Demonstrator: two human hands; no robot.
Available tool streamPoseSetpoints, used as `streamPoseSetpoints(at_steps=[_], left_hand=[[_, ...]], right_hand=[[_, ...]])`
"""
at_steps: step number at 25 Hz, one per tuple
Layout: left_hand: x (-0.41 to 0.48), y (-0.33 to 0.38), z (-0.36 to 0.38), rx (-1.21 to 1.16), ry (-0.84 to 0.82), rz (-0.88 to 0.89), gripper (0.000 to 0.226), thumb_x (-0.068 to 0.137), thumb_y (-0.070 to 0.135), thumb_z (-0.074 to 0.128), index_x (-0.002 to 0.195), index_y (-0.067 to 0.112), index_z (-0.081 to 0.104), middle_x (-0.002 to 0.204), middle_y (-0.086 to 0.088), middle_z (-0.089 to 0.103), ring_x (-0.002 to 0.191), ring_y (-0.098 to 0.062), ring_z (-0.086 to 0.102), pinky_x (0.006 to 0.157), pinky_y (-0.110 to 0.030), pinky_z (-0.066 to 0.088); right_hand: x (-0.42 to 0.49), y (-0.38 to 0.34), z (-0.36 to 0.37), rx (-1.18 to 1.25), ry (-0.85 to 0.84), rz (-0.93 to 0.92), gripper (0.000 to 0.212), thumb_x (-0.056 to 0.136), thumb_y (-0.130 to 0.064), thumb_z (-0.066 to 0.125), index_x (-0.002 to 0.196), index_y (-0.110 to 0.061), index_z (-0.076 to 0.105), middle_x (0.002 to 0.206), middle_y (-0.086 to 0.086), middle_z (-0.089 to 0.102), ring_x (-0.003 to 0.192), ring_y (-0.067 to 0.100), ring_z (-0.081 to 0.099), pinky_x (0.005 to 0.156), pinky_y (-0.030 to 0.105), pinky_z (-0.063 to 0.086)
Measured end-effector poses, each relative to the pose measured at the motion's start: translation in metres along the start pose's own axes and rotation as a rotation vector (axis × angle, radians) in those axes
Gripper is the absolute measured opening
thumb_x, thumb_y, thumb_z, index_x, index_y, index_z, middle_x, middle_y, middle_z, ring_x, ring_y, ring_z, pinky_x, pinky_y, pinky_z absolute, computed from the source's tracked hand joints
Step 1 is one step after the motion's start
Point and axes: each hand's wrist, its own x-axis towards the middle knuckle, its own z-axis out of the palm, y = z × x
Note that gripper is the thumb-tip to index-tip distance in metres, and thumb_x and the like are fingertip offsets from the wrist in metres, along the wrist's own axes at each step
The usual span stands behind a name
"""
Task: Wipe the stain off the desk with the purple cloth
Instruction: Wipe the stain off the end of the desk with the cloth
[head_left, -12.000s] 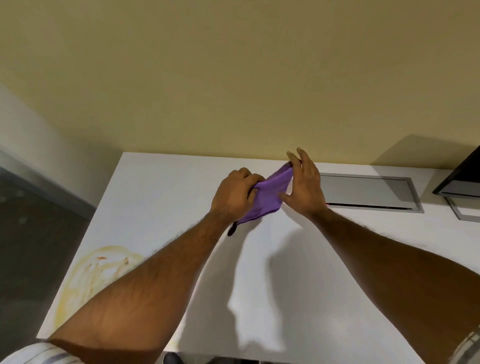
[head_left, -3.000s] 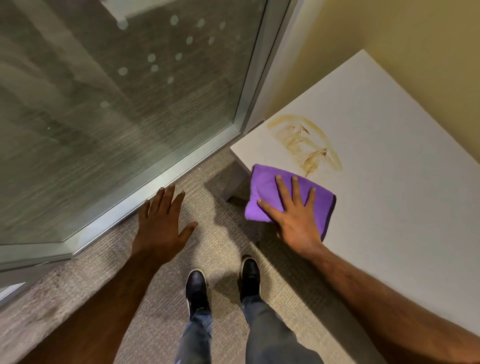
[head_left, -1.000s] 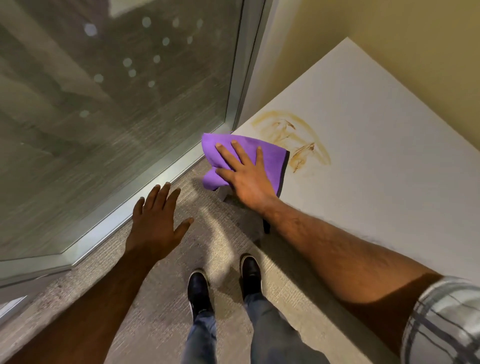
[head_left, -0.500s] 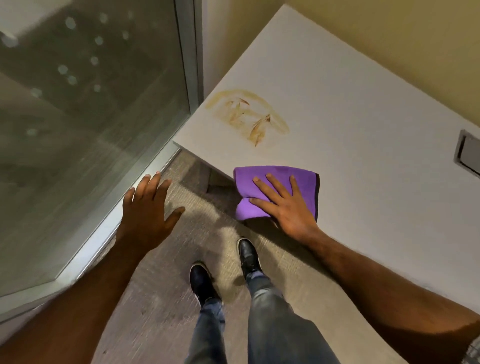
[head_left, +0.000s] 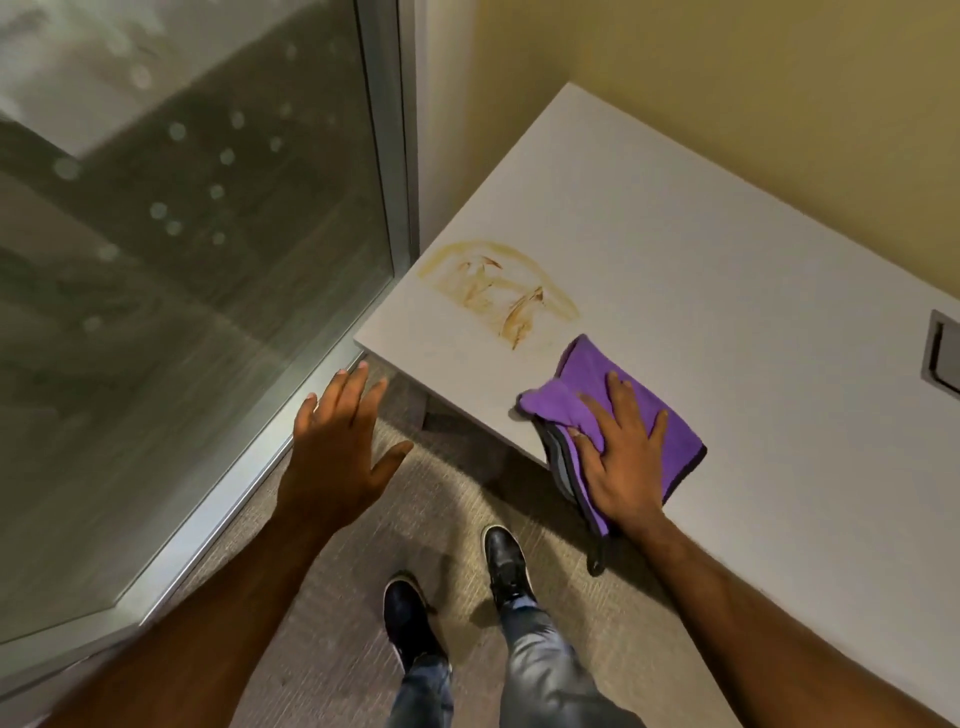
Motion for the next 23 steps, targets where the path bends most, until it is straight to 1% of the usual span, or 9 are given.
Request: streamPoseSetpoints(at_steps=[3, 6, 9, 13, 15, 16, 18, 20, 23], left_hand=[[0.003, 0.0, 0.004, -0.003, 0.018, -0.002, 0.078, 0.088, 0.066, 0.04, 0.147, 0.015, 0.033, 0.16, -0.012, 0.024, 0.146, -0.032, 0.025, 0.112, -0.058, 0.025], [0.005, 0.0, 0.008, 0.002, 0.036, -0.033, 0.077, 0.089, 0.065, 0.038, 0.148, 0.017, 0.031, 0.161, -0.01, 0.023, 0.147, -0.031, 0.023, 0.113, -0.056, 0.023], [0.009, 0.0, 0.013, 0.003, 0.039, -0.074, 0.078, 0.089, 0.066, 0.035, 0.148, 0.014, 0.032, 0.16, -0.011, 0.024, 0.146, -0.031, 0.023, 0.113, -0.055, 0.023], [0.018, 0.002, 0.02, -0.062, 0.06, -0.165, 0.081, 0.088, 0.066, 0.035, 0.148, 0.012, 0.029, 0.161, -0.012, 0.023, 0.148, -0.031, 0.02, 0.114, -0.056, 0.023], [0.022, 0.004, 0.021, -0.09, 0.081, -0.193, 0.083, 0.088, 0.065, 0.037, 0.15, 0.012, 0.026, 0.161, -0.012, 0.022, 0.149, -0.031, 0.017, 0.115, -0.057, 0.024], [0.024, 0.003, 0.02, -0.098, 0.087, -0.191, 0.083, 0.088, 0.064, 0.038, 0.151, 0.011, 0.025, 0.162, -0.012, 0.021, 0.149, -0.031, 0.016, 0.115, -0.057, 0.023], [0.027, -0.002, 0.019, -0.094, 0.087, -0.17, 0.084, 0.088, 0.065, 0.038, 0.152, 0.012, 0.024, 0.162, -0.011, 0.02, 0.15, -0.03, 0.015, 0.115, -0.056, 0.021], [0.028, -0.012, 0.018, -0.075, 0.082, -0.171, 0.085, 0.088, 0.066, 0.036, 0.152, 0.013, 0.022, 0.163, -0.01, 0.017, 0.15, -0.029, 0.013, 0.116, -0.055, 0.019], [0.03, -0.023, 0.017, -0.075, 0.091, -0.215, 0.084, 0.088, 0.068, 0.031, 0.153, 0.014, 0.022, 0.164, -0.009, 0.015, 0.151, -0.027, 0.011, 0.117, -0.053, 0.014]], right_hand=[[0.048, -0.014, -0.002, -0.053, 0.011, 0.22, 0.061, 0.096, -0.065, 0.023, 0.148, -0.034, 0.036, 0.164, 0.007, 0.015, 0.151, 0.029, 0.008, 0.112, 0.074, 0.003], [0.101, -0.027, 0.0, -0.121, -0.065, 0.25, 0.073, 0.09, -0.077, 0.024, 0.152, -0.039, 0.022, 0.165, 0.011, 0.005, 0.149, 0.04, 0.0, 0.107, 0.079, -0.001], [0.139, -0.048, 0.006, -0.155, -0.095, 0.134, 0.07, 0.091, -0.075, 0.029, 0.151, -0.04, 0.026, 0.166, 0.004, 0.006, 0.149, 0.042, -0.003, 0.106, 0.076, -0.006], [0.133, -0.054, 0.004, -0.04, -0.064, -0.134, 0.056, 0.098, -0.058, 0.033, 0.142, -0.027, 0.049, 0.158, -0.003, 0.033, 0.15, 0.034, 0.014, 0.111, 0.075, 0.005], [0.106, -0.035, 0.002, -0.029, -0.057, -0.338, 0.054, 0.098, -0.054, 0.032, 0.139, -0.025, 0.054, 0.154, -0.003, 0.04, 0.149, 0.031, 0.021, 0.109, 0.075, 0.012], [0.095, -0.024, 0.002, -0.06, -0.045, -0.371, 0.053, 0.098, -0.054, 0.032, 0.138, -0.026, 0.054, 0.155, -0.002, 0.04, 0.148, 0.03, 0.022, 0.109, 0.076, 0.013], [0.089, -0.012, 0.001, -0.123, -0.01, -0.191, 0.058, 0.096, -0.061, 0.032, 0.145, -0.03, 0.044, 0.16, 0.004, 0.028, 0.15, 0.029, 0.018, 0.112, 0.075, 0.002], [0.103, -0.018, 0.003, -0.128, -0.012, 0.065, 0.08, 0.09, -0.073, 0.032, 0.154, -0.026, 0.022, 0.163, 0.013, 0.015, 0.151, 0.03, 0.012, 0.114, 0.066, -0.002], [0.147, -0.044, 0.006, -0.107, -0.055, 0.126, 0.103, 0.083, -0.082, 0.031, 0.155, -0.011, 0.013, 0.162, 0.017, 0.015, 0.15, 0.031, 0.013, 0.117, 0.065, 0.005]])
